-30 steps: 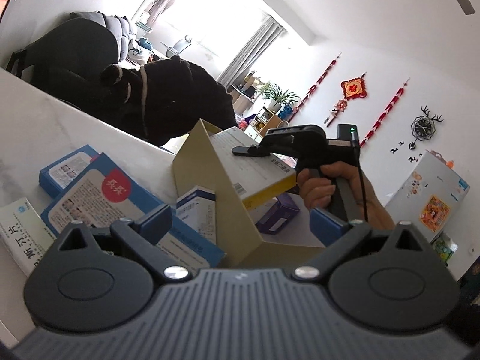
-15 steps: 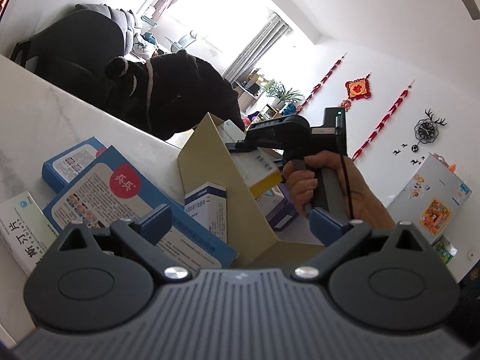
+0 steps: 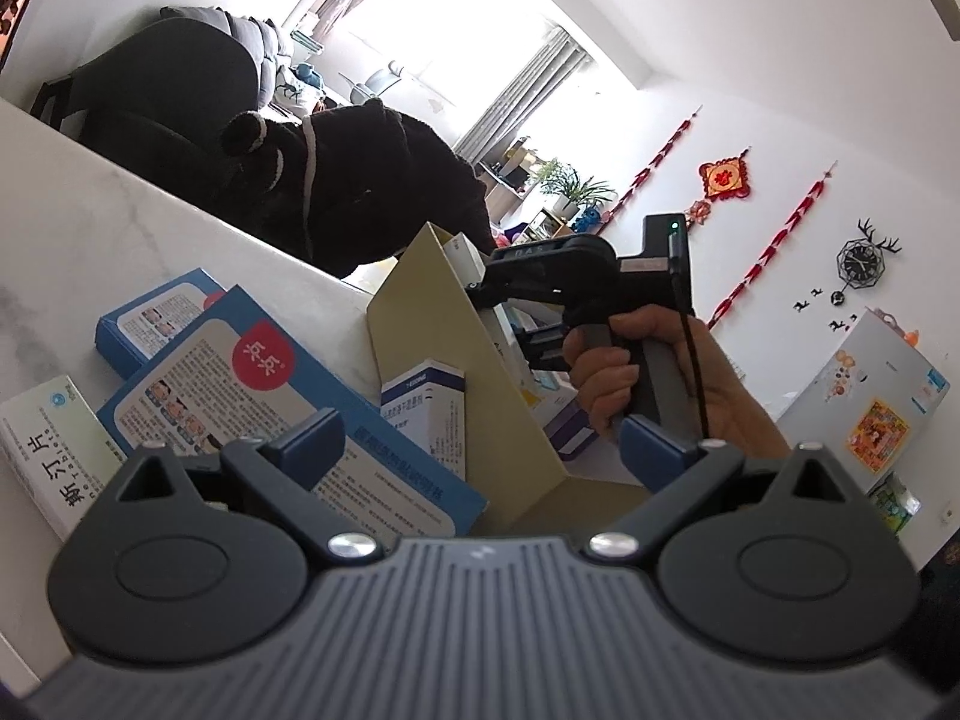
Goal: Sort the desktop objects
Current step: 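Lower the narrow white box into the deep box with the right tool, then open the right tool to release the white box beside the others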
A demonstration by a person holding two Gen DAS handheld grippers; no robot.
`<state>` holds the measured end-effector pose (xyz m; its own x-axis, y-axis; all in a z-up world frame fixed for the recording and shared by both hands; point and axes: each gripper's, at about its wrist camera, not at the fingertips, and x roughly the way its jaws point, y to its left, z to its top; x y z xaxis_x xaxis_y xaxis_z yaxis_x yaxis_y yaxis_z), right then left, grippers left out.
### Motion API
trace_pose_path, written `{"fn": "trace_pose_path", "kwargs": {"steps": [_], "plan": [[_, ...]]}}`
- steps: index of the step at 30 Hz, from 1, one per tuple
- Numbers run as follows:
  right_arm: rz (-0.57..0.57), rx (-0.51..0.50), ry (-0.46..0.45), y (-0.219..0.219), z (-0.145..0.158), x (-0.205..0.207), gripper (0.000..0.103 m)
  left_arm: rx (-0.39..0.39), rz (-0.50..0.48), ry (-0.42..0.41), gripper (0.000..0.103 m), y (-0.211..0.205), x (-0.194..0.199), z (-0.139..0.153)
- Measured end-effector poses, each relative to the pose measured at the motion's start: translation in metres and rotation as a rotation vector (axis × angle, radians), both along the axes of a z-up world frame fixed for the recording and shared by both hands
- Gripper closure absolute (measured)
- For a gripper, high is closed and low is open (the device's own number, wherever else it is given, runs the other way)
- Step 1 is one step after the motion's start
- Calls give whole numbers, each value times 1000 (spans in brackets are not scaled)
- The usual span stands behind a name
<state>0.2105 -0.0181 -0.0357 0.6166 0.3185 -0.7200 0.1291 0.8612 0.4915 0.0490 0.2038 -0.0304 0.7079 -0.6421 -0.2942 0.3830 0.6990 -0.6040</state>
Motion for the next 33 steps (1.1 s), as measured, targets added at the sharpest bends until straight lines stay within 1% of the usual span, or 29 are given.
{"fn": "trace_pose_path", "kwargs": {"steps": [5, 8, 11, 13, 15, 16, 20, 24, 26, 29, 33], "plan": [[16, 20, 4, -5, 0, 0, 65, -4, 7, 3, 3, 0, 1, -1], [19, 72, 11, -12, 0, -2, 64, -7, 1, 2, 3, -3, 4, -1], [34, 149, -5, -20, 3, -4, 70, -2, -11, -6, 3, -7, 5, 1], [39, 174, -18, -25, 7, -6, 75, 4, -15, -12, 3, -9, 5, 2], [41, 170, -27, -27, 11, -7, 80, 5, -17, -15, 3, -10, 4, 2], [43, 168, -30, -27, 12, -7, 80, 5, -17, -15, 3, -10, 4, 2], [36, 165, -29, -29, 14, -7, 82, 9, -15, -16, 3, -11, 2, 2], [55, 143, -7, -23, 11, -3, 82, 15, -5, -11, 3, -10, 1, 3], [57, 137, -18, -23, 13, -3, 82, 23, 3, -11, 3, -9, -2, 5], [61, 146, -46, -25, 21, -8, 80, 32, 20, -10, 3, -6, -3, 6], [51, 118, -80, -28, 30, -20, 73, 29, 71, 32, 2, 3, 0, 3]]}}
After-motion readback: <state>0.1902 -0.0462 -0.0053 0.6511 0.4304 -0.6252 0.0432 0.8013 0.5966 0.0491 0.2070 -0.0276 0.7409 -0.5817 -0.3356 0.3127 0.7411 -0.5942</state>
